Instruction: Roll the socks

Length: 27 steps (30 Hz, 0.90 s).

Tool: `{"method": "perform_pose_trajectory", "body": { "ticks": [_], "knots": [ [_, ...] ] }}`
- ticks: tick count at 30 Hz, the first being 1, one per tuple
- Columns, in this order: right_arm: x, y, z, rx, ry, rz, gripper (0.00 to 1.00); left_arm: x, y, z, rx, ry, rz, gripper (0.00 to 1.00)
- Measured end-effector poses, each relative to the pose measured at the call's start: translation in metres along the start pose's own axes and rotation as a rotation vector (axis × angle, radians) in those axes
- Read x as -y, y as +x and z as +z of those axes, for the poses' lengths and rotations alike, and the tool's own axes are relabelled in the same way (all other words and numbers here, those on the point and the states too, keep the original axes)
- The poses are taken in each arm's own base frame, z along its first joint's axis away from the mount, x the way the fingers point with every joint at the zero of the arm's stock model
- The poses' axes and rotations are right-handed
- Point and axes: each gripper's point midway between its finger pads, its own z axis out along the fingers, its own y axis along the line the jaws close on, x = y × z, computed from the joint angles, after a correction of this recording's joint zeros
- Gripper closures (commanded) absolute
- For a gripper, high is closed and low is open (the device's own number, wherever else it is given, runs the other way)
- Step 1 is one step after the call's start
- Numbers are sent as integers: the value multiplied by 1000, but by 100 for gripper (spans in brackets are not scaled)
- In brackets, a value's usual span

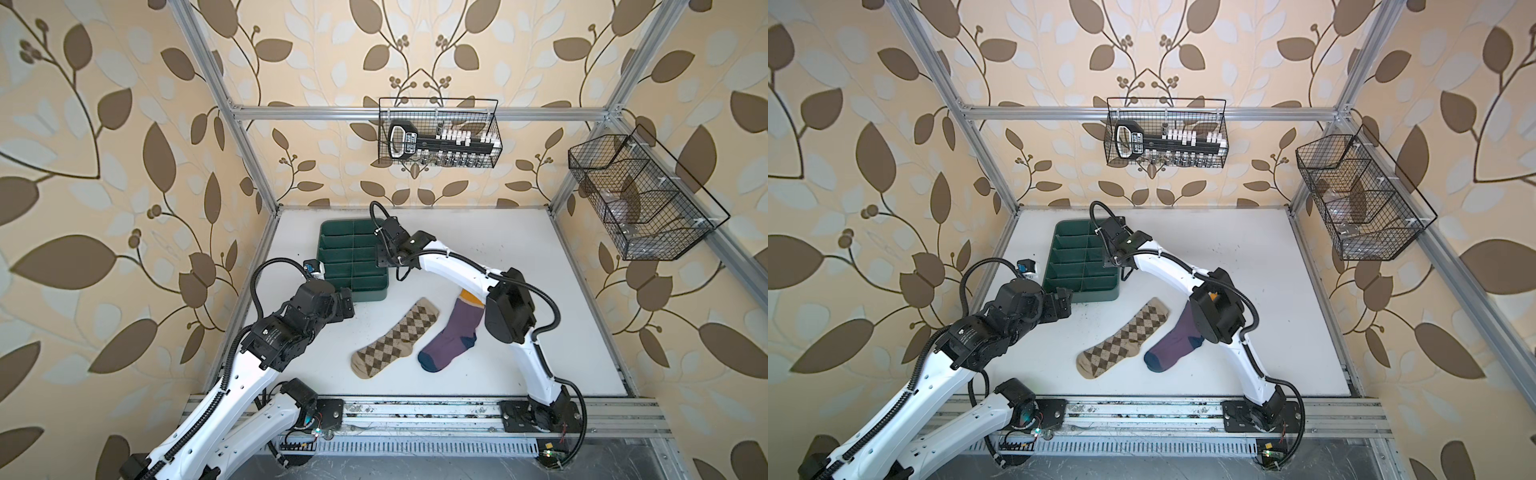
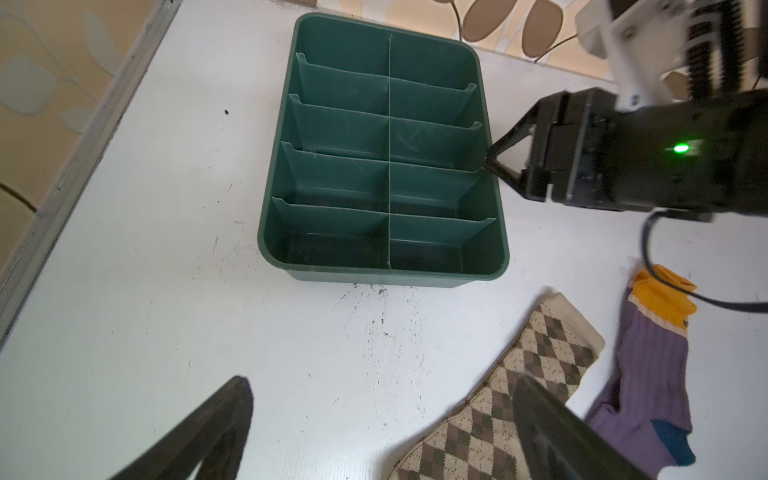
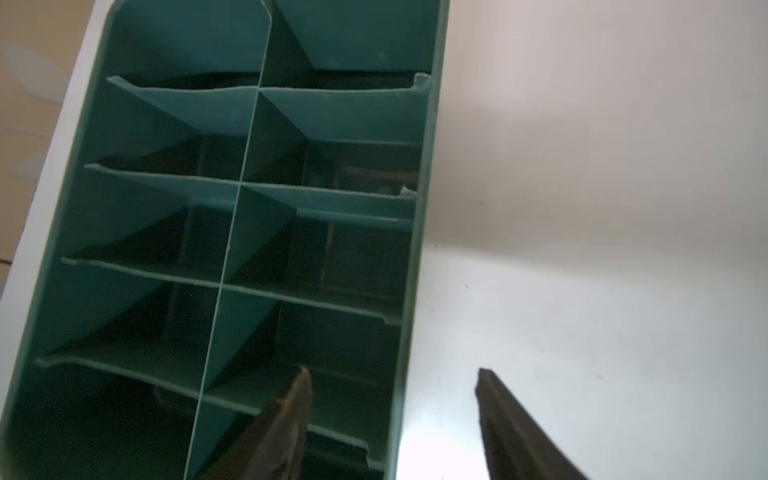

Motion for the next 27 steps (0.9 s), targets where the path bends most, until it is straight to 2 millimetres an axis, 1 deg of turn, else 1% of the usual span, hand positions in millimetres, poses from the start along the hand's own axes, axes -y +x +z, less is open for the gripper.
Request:
{"method": "perform_pose_trajectory", "body": {
  "ticks": [2, 3, 4, 5, 6, 7, 8, 10, 11, 12, 13, 15, 16, 19, 21, 22, 25, 27],
  "knots": [
    [7, -8, -33, 40, -9, -21, 23, 3, 2, 0, -10, 14, 4, 1],
    [8, -13, -44, 55, -16, -26, 22, 3, 2, 0, -12, 19, 5, 1],
    [13, -20, -64, 91, -28, -26, 11, 5, 3, 0, -20, 29, 11, 1],
    [21, -21, -79, 113, -34, -28, 11, 8, 5, 0, -29, 47, 18, 1],
    [37, -12, -94, 117, -39, -39, 10, 14, 8, 1, -50, 78, 33, 1],
    [62, 1, -108, 92, -14, -48, 10, 20, 11, 2, -69, 108, 47, 1],
    [86, 7, -120, 88, 6, -36, 10, 26, 13, 2, -84, 136, 57, 1],
    [131, 13, -135, 93, 54, 12, 10, 34, 17, 5, -112, 175, 75, 1],
    [146, 17, -136, 91, 74, 34, 9, 37, 20, 7, -127, 184, 80, 1],
    [161, 27, -134, 78, 94, 50, 9, 40, 21, 9, -140, 192, 86, 1],
    [171, 41, -129, 52, 104, 56, 9, 42, 23, 11, -150, 199, 92, 1],
    [179, 75, -115, -24, 109, 48, 9, 43, 24, 12, -160, 206, 98, 1],
    [181, 96, -107, -74, 106, 40, 9, 44, 25, 12, -162, 207, 100, 1],
    [180, 141, -89, -183, 80, 22, 8, 44, 26, 14, -168, 206, 103, 1],
    [176, 158, -81, -227, 64, 16, 8, 44, 27, 15, -174, 203, 104, 1],
    [174, 162, -76, -238, 50, 15, 8, 44, 27, 16, -177, 200, 104, 1],
    [171, 169, -61, -254, 18, 37, 8, 44, 29, 18, -186, 195, 106, 1],
    [175, 172, -52, -261, 4, 67, 8, 44, 29, 19, -190, 192, 107, 1]
  ]
}}
